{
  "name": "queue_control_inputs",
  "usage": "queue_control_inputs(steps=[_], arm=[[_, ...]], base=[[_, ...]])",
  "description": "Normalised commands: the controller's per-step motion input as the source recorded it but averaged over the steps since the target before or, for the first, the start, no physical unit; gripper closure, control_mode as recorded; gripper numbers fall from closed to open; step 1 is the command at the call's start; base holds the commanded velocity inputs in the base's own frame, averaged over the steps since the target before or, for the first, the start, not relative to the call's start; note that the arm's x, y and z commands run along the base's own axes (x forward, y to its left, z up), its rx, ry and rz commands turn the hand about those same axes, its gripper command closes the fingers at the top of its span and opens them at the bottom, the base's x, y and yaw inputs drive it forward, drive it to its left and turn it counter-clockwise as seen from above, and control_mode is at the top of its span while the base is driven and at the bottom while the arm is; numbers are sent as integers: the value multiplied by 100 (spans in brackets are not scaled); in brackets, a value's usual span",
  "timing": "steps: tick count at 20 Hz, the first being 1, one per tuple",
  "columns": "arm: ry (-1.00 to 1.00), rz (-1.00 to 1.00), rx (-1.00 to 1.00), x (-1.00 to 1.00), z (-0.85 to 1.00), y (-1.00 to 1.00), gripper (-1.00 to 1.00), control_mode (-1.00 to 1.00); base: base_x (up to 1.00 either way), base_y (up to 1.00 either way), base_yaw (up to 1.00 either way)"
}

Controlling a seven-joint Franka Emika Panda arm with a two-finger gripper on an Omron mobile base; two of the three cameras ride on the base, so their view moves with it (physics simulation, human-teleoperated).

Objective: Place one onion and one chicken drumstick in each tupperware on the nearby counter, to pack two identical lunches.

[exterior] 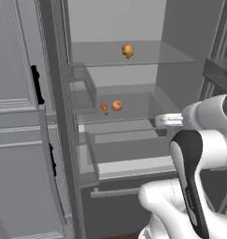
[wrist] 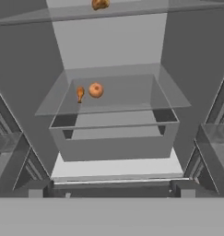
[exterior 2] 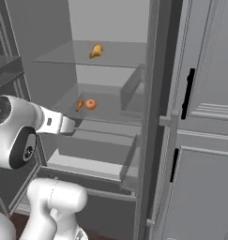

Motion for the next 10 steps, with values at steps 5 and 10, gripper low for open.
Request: queue_control_inputs(steps=[5,10], arm=[[0,0,0,0,0,0,-100,100],[0,0,0,0,0,0,-100,100]], base=[[68,2,1],[53,14,-5]])
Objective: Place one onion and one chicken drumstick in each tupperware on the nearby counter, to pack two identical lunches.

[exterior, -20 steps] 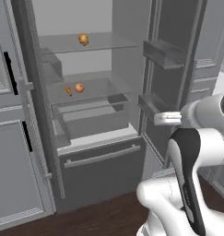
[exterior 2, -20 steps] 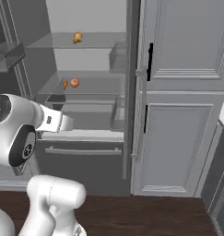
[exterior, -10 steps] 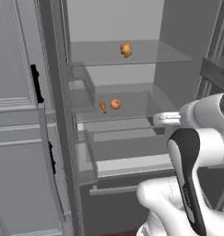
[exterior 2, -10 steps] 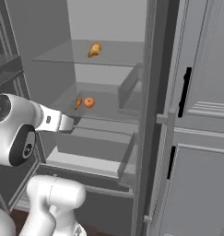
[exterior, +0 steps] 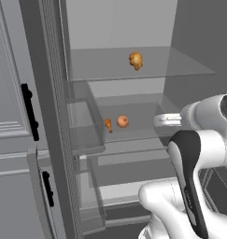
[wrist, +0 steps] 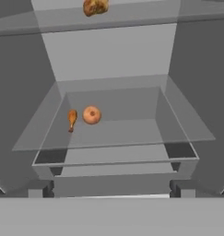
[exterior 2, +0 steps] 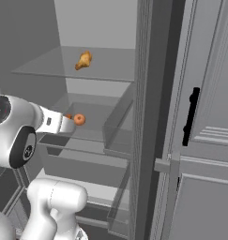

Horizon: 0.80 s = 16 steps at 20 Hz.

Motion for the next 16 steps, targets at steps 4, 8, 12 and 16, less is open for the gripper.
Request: queue_control_inputs(steps=[4,8,12,16], arm=[[-7,-1,-1,5,0,7,-100,-100],[-29,0,0,3,59,22,-100,-100],[-18,0,0,14,99,6,-100,-100],[0,0,6,14,89,0,-100,-100]], base=[[15,8,-3],[0,0,0],[0,0,0],[0,0,0]])
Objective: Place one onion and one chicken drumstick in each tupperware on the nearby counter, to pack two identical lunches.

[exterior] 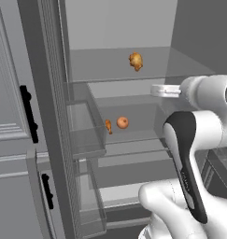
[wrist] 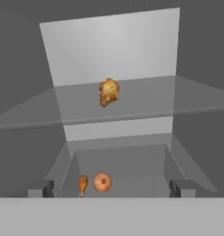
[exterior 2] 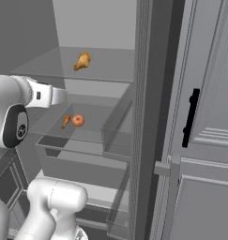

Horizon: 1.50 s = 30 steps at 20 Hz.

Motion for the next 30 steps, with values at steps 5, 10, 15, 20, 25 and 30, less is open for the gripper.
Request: queue_control_inputs(steps=[5,10,15,20,25,30], arm=[[9,0,1,38,36,6,-100,-100],[20,0,0,77,2,1,-100,-100],[19,0,0,84,-2,0,-100,-100],[6,0,-1,86,-15,0,-100,-100],[0,0,-3,89,-30,0,-100,-100],[3,0,-1,89,-20,0,-100,-100]], base=[[0,0,0],[0,0,0],[0,0,0],[0,0,0],[0,0,0],[0,0,0]])
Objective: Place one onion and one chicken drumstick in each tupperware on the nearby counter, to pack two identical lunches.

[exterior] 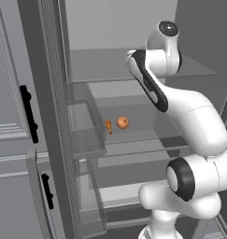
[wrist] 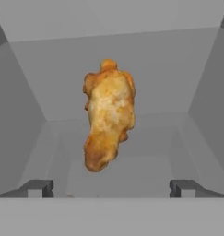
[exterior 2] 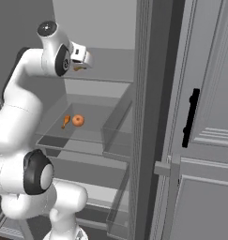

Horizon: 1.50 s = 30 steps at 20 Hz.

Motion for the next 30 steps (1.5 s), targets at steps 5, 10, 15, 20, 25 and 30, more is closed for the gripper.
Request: queue_control_inputs(steps=[5,10,15,20,25,30], arm=[[7,0,0,81,-9,6,-100,-100],[0,0,0,58,-1,1,-100,-100],[0,-1,-4,14,-34,0,100,-100],[-3,0,-3,0,-37,0,100,-100],[-1,0,0,-53,-4,0,100,-100],[-10,0,0,-100,33,-2,100,-100]], base=[[0,0,0],[0,0,0],[0,0,0],[0,0,0],[0,0,0],[0,0,0]])
